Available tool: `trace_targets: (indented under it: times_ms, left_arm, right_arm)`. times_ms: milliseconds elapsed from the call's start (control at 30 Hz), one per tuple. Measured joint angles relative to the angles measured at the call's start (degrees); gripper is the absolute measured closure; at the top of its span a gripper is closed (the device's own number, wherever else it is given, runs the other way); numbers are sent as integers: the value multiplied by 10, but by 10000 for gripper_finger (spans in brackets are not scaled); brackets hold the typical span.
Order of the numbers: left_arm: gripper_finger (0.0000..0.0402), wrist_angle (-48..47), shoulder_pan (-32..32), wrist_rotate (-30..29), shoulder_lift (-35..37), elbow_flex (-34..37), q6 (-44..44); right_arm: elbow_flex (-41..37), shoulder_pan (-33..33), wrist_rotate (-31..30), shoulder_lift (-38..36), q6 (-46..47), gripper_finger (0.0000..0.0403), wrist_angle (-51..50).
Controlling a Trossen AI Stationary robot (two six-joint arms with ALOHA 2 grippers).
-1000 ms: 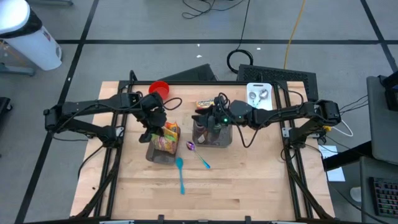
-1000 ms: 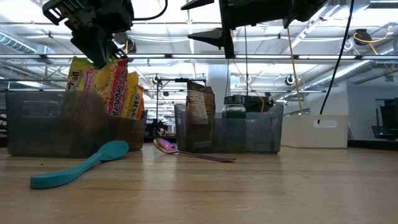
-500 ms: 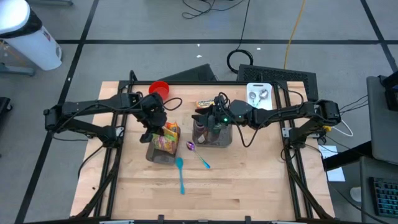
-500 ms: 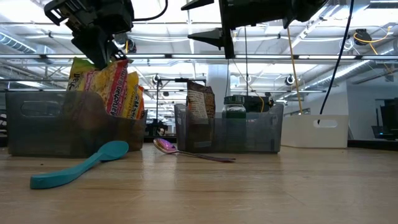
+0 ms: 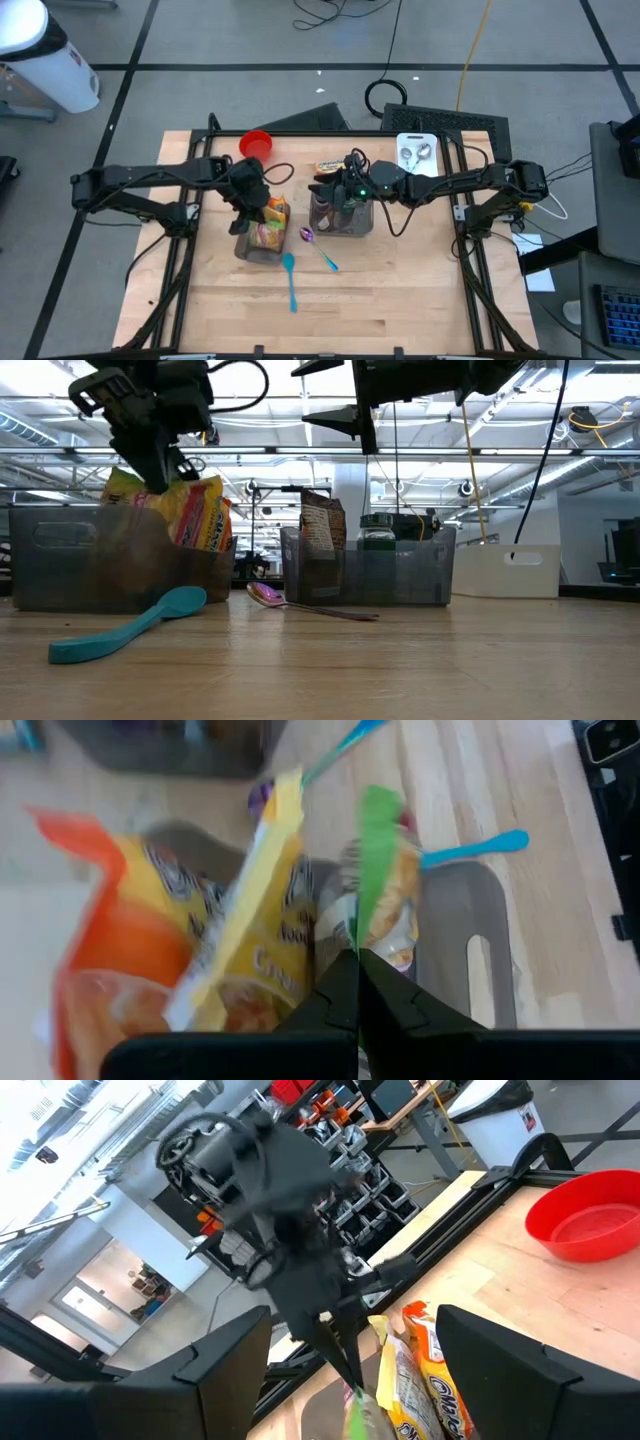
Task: Pick & Place Food Item
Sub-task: Put the green noodle pack into the left black bin
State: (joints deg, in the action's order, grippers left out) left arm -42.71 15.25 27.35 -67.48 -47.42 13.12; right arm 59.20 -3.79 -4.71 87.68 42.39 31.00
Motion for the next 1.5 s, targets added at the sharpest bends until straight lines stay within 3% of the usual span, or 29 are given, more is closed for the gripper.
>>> trace_targets:
  times_ms: [367, 1200, 1500]
  left_arm:
    - [401, 22, 0, -37, 47, 11, -15]
    - [399, 29, 0, -61, 48, 30, -27]
    - [353, 41, 0, -66, 48, 30, -41]
  right_arm:
    - [0, -2, 0, 0, 3, 126, -1]
    - [0, -3, 0, 0, 2, 126, -4]
    - [0, -3, 0, 0, 2, 126, -4]
